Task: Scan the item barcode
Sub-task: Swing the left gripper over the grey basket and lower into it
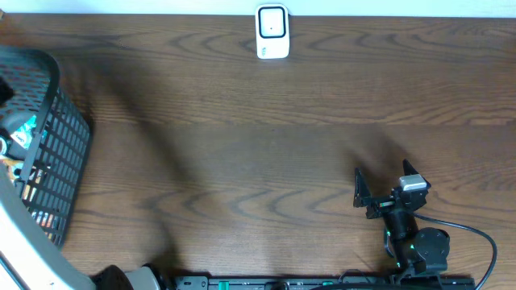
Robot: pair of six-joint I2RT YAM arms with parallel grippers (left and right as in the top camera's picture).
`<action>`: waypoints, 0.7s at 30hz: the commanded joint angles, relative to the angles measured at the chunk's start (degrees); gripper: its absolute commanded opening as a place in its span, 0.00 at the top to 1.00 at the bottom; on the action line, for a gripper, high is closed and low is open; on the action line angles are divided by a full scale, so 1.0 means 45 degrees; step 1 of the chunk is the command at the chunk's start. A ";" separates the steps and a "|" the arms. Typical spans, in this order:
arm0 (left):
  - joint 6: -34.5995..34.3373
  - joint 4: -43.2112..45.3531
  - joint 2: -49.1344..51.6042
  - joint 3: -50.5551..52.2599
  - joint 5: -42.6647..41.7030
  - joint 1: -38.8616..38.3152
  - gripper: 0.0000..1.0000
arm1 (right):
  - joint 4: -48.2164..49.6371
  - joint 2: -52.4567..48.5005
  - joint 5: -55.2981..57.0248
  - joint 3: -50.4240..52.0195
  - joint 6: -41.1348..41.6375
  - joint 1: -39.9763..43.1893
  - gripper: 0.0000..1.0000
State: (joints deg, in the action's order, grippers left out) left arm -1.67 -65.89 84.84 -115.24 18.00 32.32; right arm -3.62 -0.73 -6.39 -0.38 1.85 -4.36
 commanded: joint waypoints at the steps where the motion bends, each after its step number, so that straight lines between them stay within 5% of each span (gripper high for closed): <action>1: 0.0112 -0.0015 0.0733 0.0636 0.2244 0.0534 0.02 | -0.0053 0.0053 0.0010 0.0005 -0.0185 -0.0053 0.01; 21: 0.0112 -0.0447 0.3682 0.1248 0.1054 0.2064 0.02 | -0.0053 0.0053 0.0010 0.0005 -0.0185 -0.0053 0.01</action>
State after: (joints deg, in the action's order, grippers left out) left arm -1.48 -67.51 98.85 -110.28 25.61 40.80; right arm -3.62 -0.73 -6.39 -0.38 1.85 -4.36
